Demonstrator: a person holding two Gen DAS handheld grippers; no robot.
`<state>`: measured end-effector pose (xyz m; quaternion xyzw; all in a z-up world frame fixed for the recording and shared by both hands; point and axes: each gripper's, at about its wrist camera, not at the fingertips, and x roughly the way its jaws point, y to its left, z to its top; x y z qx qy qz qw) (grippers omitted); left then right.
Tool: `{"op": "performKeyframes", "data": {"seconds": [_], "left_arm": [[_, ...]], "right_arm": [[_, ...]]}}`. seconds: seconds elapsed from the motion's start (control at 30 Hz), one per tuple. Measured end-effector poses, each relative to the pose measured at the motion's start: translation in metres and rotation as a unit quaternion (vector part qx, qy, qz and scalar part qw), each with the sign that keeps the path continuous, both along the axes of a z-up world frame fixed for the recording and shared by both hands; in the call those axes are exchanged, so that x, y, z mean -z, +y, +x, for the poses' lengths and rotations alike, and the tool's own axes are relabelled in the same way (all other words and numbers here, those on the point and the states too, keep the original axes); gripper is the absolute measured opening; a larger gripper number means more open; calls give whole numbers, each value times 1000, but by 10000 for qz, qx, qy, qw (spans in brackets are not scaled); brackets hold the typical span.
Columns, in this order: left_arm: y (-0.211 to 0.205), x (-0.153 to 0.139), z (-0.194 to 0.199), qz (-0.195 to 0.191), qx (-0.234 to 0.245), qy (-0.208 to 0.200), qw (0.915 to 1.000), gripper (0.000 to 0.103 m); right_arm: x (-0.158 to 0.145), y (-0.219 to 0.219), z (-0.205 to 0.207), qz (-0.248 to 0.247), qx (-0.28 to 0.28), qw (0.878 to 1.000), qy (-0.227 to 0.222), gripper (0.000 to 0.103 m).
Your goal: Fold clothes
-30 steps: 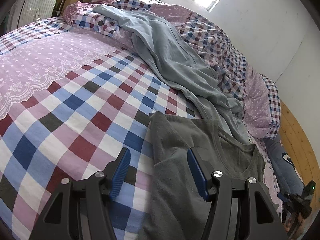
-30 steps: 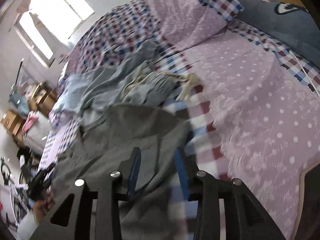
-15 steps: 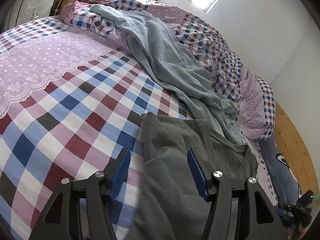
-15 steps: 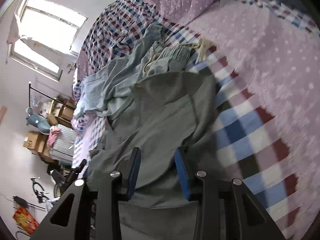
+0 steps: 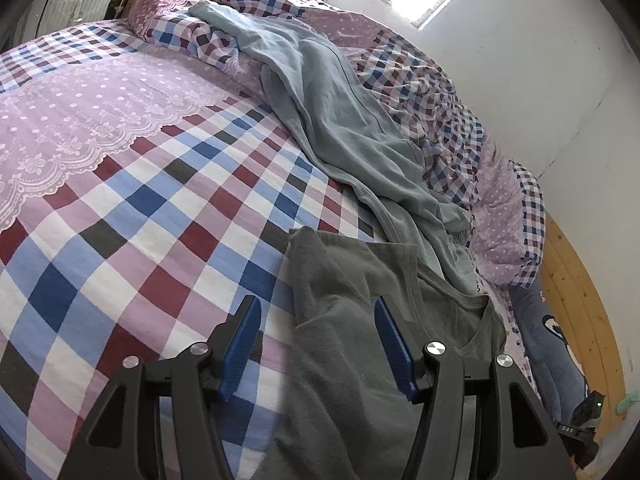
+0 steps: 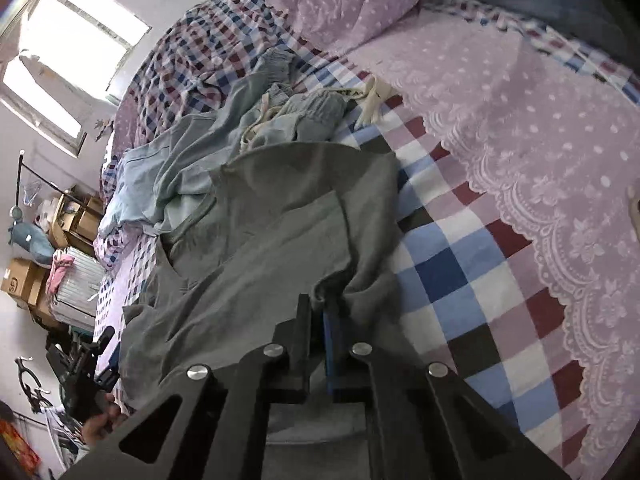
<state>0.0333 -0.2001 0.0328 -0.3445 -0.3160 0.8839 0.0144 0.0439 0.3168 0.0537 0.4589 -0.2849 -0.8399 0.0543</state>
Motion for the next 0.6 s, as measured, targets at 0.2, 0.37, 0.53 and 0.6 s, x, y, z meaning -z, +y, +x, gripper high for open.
{"op": "performKeyframes", "data": {"seconds": [0.2, 0.37, 0.53, 0.6], "left_arm": [[-7, -2, 1, 172, -43, 32, 9998, 63], [-14, -6, 4, 233, -58, 39, 9997, 63], [-28, -8, 5, 307, -189, 45, 9993, 63], [-35, -5, 5, 354, -237, 3, 9991, 63]], "right_arm": [[-27, 1, 36, 33, 105, 9995, 312, 3], [7, 10, 45, 61, 247, 9992, -303, 3], [16, 9, 46, 254, 130, 9983, -507, 6], [13, 9, 48, 348, 141, 9980, -505, 10]]}}
